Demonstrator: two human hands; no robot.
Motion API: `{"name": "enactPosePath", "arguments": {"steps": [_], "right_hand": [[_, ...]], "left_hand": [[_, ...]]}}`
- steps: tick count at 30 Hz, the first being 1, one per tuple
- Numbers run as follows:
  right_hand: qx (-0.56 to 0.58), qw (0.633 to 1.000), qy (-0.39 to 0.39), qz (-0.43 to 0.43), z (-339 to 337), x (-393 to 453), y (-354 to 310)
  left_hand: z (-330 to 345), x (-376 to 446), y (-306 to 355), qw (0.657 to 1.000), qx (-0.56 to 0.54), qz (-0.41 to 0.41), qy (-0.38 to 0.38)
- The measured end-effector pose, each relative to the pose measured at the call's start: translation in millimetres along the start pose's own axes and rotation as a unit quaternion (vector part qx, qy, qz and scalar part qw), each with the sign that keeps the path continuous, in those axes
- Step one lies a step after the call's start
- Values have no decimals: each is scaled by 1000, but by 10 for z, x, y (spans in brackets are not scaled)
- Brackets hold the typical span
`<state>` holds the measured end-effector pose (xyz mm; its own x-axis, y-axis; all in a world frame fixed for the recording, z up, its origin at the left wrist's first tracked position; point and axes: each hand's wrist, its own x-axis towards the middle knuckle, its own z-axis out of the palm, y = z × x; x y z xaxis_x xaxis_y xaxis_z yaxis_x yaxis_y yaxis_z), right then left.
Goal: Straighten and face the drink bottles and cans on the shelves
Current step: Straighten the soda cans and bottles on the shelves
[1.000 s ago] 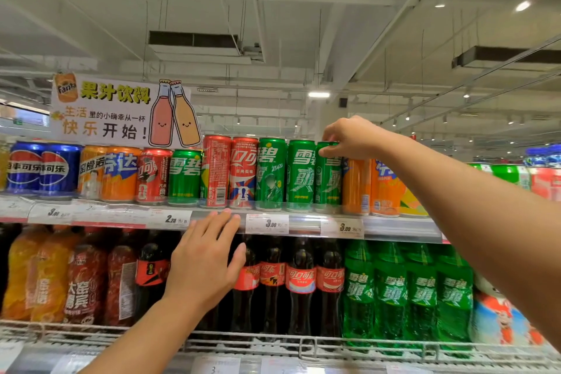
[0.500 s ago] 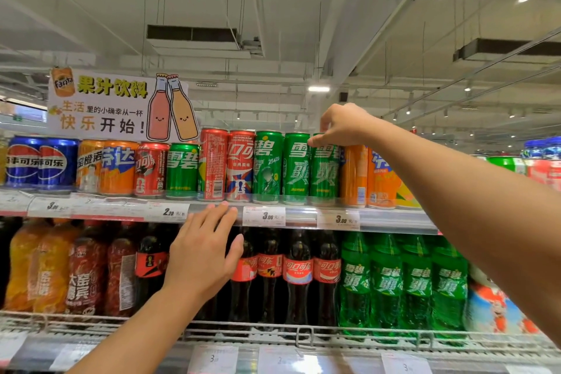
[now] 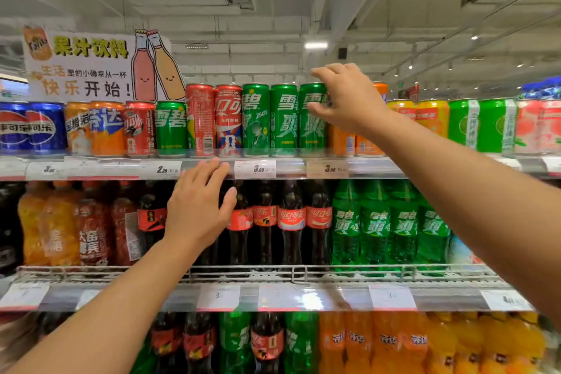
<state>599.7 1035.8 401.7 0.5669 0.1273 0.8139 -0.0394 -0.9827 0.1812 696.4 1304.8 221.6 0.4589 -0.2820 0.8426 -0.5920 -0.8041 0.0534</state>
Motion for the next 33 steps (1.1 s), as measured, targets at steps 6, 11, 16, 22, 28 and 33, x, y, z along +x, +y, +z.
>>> {"name": "enactPosePath", "arguments": {"steps": [6,11,16,22,28,33], "right_hand": [[124,988,71,-49,206,-1429,-324],[97,989,-111,-1,844,-2533,-419],[76,977,-197,2,1305,-2983,-372],[69,969,-236,25,1554,-3293,-429],[23,974,-223,23,1770,-3472,-543],[19,974,-209,80,1791,-3453,-705]], "left_hand": [[15,-86,-1,999,-26,0,-39],[25,-408,88,997,-62,-12,-50],[255,-1205,63,992,-69,-40,-102],[389,-1826,-216,978,-39,-109,-174],[406,-2298,-692,964,22,-157,-215],[456,-2384,-1291,969,52,-128,-203]]}}
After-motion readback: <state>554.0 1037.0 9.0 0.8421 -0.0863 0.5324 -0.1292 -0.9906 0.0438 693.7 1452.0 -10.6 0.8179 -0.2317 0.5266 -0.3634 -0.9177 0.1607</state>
